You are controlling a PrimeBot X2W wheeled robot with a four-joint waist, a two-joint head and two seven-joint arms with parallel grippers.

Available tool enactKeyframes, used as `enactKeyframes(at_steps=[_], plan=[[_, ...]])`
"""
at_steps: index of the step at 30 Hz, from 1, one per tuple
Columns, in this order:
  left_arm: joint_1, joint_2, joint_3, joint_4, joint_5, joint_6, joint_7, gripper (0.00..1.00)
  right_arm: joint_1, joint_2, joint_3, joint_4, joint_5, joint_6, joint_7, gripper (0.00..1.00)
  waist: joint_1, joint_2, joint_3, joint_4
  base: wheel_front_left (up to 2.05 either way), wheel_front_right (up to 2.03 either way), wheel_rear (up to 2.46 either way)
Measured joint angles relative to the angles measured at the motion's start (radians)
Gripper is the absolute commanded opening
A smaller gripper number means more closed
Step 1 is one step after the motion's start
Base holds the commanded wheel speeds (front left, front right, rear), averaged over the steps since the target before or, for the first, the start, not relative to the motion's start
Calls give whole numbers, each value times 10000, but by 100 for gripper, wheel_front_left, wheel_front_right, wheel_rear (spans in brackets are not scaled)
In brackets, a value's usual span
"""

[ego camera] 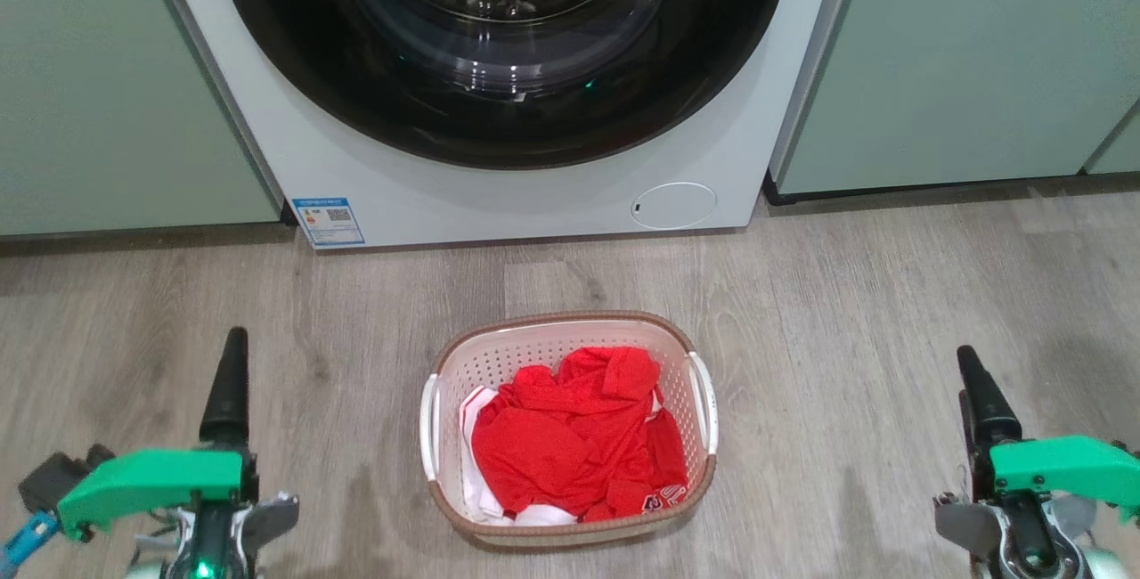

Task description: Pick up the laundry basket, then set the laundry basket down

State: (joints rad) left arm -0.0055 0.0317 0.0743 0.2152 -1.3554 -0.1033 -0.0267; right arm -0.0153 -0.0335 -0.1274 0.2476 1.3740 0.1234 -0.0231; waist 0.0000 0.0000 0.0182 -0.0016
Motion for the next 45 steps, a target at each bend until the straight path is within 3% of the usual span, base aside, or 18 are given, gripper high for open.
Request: enactKeyframes(at_steps=[11,22,45], plan=[[-211,2,-117,-1147,2383,560,-291,100,-70,-2,52,-803,-2167,0,-318,100,0,0,99,103,0,0,0],[-419,6,-894,-2199,4696,1156,-640,100,-249,-4,341,-1532,-4038,0,-683,100,0,0,218,90,0,0,0],[-580,21,-1871,-2963,7789,1825,-1258,100,-415,-8,410,-2199,-6449,0,-1300,100,0,0,377,94,0,0,0]])
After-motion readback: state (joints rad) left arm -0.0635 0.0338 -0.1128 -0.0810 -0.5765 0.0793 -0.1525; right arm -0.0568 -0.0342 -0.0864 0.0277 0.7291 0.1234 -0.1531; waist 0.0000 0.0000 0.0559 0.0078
